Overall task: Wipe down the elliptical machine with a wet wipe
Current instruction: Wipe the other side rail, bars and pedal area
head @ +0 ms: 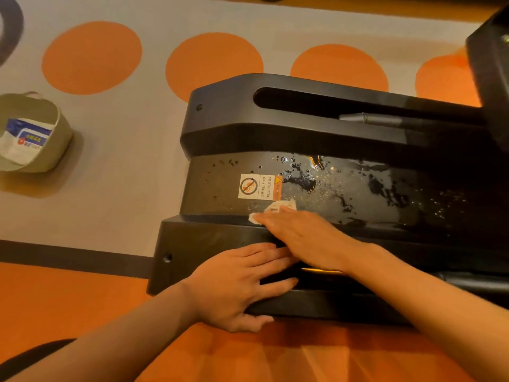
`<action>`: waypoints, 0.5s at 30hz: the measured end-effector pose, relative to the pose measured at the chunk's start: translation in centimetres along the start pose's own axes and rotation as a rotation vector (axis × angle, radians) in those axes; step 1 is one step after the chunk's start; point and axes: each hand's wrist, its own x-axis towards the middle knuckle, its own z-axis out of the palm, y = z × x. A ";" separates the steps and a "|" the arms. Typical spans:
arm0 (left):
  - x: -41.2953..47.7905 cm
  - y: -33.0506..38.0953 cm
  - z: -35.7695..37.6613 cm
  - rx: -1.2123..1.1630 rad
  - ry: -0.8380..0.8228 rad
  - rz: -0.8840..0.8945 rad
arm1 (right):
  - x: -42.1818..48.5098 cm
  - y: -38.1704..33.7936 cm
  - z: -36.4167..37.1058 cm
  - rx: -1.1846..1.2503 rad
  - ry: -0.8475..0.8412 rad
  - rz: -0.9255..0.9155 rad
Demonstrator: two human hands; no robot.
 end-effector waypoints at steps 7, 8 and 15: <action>-0.1 -0.3 0.5 -0.019 -0.007 0.015 | -4.1 3.0 1.6 0.217 0.320 -0.069; 0.0 -0.4 0.6 -0.026 -0.019 0.019 | -4.7 3.3 2.3 0.226 0.415 -0.055; 0.9 1.7 -3.0 -0.126 -0.331 -0.114 | -6.6 -0.3 1.5 0.101 0.663 0.189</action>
